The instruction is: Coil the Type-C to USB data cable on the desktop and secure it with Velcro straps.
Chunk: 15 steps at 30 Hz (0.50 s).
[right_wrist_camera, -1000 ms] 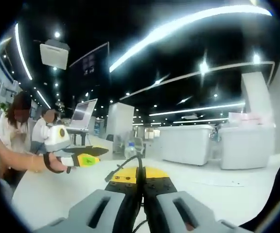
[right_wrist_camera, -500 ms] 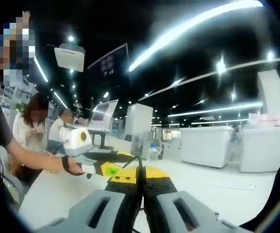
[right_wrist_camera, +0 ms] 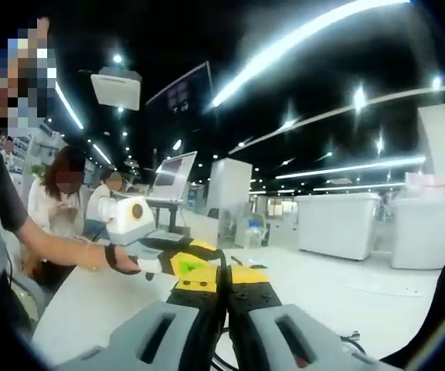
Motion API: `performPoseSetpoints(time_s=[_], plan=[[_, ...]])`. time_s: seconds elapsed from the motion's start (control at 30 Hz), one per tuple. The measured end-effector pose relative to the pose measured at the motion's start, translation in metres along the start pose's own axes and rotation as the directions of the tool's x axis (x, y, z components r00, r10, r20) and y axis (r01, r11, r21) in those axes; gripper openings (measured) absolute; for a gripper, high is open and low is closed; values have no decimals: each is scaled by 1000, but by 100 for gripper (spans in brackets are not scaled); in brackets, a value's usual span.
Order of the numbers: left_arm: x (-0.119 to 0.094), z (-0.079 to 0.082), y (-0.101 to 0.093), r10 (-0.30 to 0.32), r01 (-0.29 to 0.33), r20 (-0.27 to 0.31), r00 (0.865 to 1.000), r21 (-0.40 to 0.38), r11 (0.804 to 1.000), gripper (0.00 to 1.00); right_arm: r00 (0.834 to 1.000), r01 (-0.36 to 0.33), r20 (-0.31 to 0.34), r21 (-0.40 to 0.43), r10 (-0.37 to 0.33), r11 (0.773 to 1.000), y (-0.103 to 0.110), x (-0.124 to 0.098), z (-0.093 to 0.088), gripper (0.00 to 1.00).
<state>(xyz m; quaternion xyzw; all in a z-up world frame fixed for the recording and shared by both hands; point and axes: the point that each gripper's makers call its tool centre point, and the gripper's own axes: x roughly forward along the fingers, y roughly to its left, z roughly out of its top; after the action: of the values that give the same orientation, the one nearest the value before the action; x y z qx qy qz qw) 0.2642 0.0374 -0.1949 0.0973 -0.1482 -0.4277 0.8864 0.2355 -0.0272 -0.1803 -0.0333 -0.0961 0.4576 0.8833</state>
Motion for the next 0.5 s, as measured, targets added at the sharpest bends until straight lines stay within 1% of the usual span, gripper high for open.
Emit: performPoseSetpoints(time_s=[0.23, 0.37, 0.43, 0.5], plan=[[2, -5, -8, -28, 29, -27, 999, 48, 998, 16, 1000, -14, -10, -3, 14, 1000, 4, 1, -2, 2], [3, -7, -9, -37, 40, -42, 998, 71, 997, 16, 1000, -13, -10, 4, 13, 1000, 3, 1, -3, 2], [2, -8, -9, -37, 40, -46, 998, 78, 996, 13, 1000, -12, -10, 3, 12, 1000, 3, 0, -3, 2], [2, -8, -7, -28, 32, -50, 998, 88, 996, 8, 1000, -10, -10, 2, 10, 1000, 3, 0, -3, 2]])
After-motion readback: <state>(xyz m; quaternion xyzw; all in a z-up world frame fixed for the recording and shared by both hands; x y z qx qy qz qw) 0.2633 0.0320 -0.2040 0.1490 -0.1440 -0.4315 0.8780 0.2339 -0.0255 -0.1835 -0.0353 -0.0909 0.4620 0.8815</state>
